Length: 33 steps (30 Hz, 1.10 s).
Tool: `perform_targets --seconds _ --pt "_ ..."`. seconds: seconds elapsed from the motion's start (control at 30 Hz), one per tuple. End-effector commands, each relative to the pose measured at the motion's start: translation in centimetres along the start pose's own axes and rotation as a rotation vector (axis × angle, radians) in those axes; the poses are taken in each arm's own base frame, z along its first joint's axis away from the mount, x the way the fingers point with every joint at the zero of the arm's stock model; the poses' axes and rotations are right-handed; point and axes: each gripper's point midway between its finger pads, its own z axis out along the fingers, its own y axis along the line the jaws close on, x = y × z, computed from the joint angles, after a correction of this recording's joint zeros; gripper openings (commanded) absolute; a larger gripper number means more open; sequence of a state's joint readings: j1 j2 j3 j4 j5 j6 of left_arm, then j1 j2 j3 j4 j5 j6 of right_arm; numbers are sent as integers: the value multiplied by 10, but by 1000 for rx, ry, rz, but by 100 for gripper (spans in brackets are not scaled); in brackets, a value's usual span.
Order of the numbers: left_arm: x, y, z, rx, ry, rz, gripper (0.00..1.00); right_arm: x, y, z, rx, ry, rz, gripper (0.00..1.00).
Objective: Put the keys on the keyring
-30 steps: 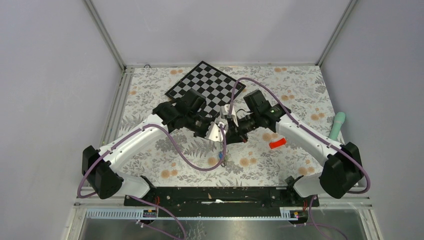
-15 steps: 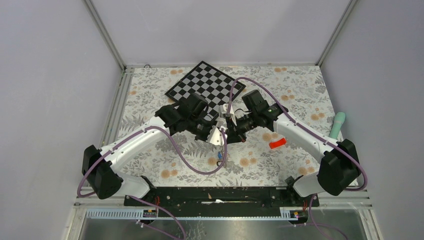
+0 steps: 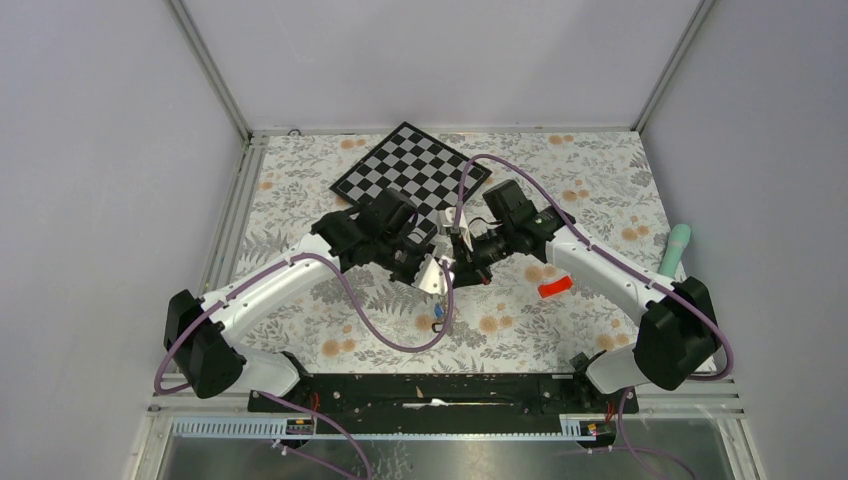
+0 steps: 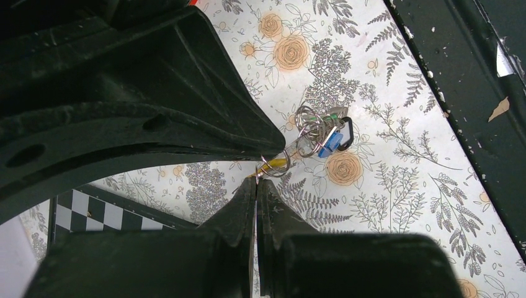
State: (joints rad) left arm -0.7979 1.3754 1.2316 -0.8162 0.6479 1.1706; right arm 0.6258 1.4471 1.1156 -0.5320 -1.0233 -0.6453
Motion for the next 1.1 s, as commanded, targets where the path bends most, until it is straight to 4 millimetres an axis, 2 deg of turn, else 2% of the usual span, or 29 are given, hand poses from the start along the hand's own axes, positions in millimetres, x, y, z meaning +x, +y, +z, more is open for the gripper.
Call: perform_targets --seconds 0.0,0.37,1.07 --pt "-13 -3 -6 -5 -44 62 0 -25 1 -1 -13 -46 -56 0" --pt "-16 -3 -7 0 -54 64 0 -25 0 -1 -13 -45 -48 0" --pt "-24 2 -10 -22 -74 54 0 -12 -5 4 -7 -9 -13 0"
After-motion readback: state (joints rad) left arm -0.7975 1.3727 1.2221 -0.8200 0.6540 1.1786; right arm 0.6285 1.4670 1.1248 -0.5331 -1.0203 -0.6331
